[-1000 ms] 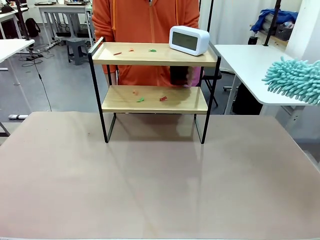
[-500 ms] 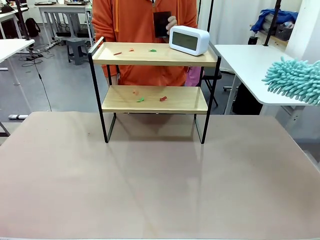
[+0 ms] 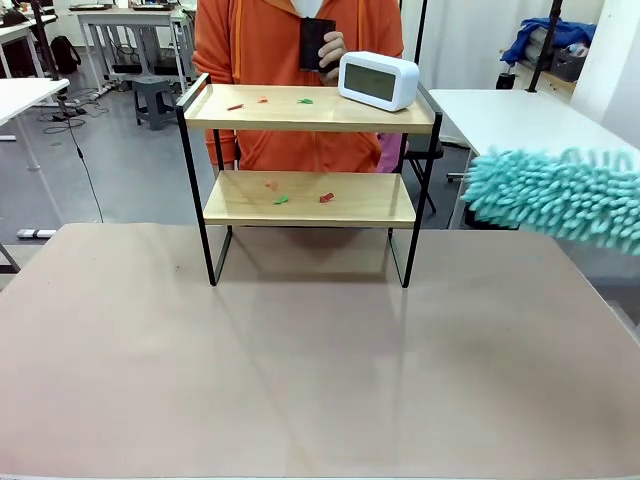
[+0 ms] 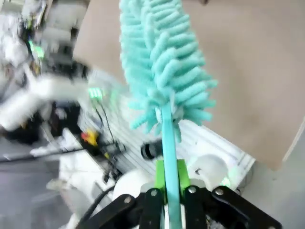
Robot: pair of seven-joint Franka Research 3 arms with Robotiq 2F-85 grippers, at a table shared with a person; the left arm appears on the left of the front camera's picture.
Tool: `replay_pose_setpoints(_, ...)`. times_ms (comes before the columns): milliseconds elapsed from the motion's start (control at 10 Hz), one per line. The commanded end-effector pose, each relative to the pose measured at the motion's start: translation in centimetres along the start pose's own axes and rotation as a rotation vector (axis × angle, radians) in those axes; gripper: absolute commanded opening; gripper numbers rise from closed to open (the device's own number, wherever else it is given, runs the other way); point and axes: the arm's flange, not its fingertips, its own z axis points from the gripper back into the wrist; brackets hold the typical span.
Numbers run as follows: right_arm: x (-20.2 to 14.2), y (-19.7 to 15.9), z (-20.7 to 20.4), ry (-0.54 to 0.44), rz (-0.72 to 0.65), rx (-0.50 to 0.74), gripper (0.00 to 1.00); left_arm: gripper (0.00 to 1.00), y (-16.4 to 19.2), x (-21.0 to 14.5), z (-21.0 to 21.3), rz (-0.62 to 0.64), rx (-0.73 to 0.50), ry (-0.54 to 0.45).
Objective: Clean the shelf.
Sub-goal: Clean the specific tier of the Shelf with the Duster once objects are removed.
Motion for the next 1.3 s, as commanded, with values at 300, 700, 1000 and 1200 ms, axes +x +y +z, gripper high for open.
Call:
replay_pose_setpoints(300, 6.9, 5.9, -9.3, 0.086, 0.169, -0.083, 0.12, 1.0, -0.1, -0.1, -0.2, -0.023, -0.019, -0.013)
replay_pose_setpoints(700, 8.4, 6.0, -11.0, 0.031, 0.13, -0.127, 0.12, 1.0, -0.1, -0.1, -0.2, -0.023, -0.019, -0.013)
replay_pose_setpoints(1000, 11.6, 5.7, -13.3, -0.168, -0.126, -0.31, 0.12, 1.0, -0.1, -0.1, -0.2, -0.023, -0.019, -0.013)
replay_pose_setpoints(1200, 16.9, 6.4, -17.4, -0.183, -0.129, -0.288, 0.12, 1.0, -0.1, -0.1, -0.2, -0.023, -0.019, -0.013)
